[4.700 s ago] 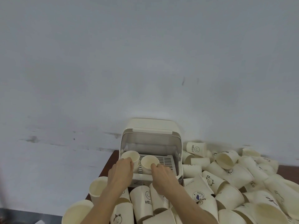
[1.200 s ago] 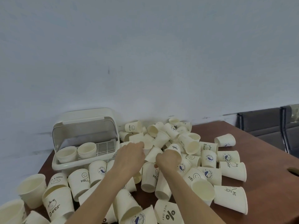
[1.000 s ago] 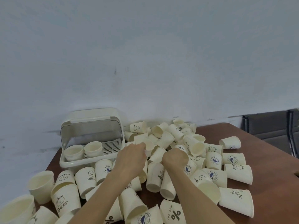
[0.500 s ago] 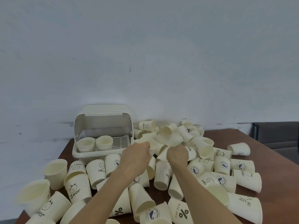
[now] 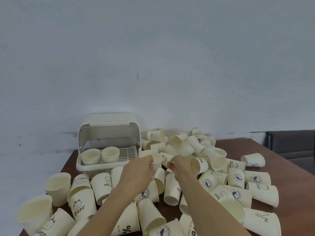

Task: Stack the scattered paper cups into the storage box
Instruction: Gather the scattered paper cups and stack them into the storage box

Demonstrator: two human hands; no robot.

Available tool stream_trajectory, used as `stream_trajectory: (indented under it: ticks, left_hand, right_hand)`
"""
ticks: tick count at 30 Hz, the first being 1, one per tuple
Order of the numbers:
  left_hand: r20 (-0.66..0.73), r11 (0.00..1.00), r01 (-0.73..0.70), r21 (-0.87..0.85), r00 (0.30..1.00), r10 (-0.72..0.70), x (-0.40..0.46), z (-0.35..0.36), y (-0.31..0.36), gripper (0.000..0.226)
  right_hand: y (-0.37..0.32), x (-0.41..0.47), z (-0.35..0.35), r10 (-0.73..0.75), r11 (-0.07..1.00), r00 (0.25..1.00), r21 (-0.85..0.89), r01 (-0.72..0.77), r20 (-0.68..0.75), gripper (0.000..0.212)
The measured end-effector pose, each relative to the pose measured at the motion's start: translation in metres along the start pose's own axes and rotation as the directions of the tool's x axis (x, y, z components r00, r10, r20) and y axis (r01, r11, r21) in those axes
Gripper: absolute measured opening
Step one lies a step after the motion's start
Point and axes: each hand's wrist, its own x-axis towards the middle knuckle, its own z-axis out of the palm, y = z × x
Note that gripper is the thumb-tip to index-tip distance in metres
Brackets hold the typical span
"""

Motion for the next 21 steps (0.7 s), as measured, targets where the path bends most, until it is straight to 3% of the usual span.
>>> stream_trajectory:
  ticks: [6, 8, 12, 16, 21]
  left_hand:
    - [-0.014, 1.000, 0.015, 0.005, 1.000, -0.015, -0.001, -0.003, -0.007, 0.020]
    - [-0.015, 1.000, 0.015, 0.011, 1.000, -0.015, -0.001, -0.003, -0.008, 0.019]
    - [-0.009, 0.999, 0.015, 0.028, 1.000, -0.015, 0.000, -0.003, -0.009, 0.018]
    - [-0.007, 0.998, 0.029, 0.054, 1.000, -0.029, 0.001, -0.008, -0.014, 0.021]
    - [-0.023, 0.995, 0.061, 0.073, 0.998, -0.059, 0.000, -0.020, -0.029, 0.018]
  right_hand:
    - [-0.003, -0.005, 0.002, -0.066, 0.998, 0.996, 0.024, 0.065, 0.061, 0.021]
    - [0.001, -0.002, 0.005, -0.107, 0.994, 0.993, 0.006, 0.107, 0.043, 0.035]
    - [0.009, -0.003, 0.021, -0.202, 0.958, 0.971, -0.232, 0.169, -0.129, 0.046]
    - [0.009, -0.031, 0.024, -0.264, 0.899, 0.961, -0.381, 0.216, -0.078, 0.040]
    - [0.018, -0.054, 0.035, -0.426, 0.747, 0.904, -0.559, 0.359, 0.011, 0.038]
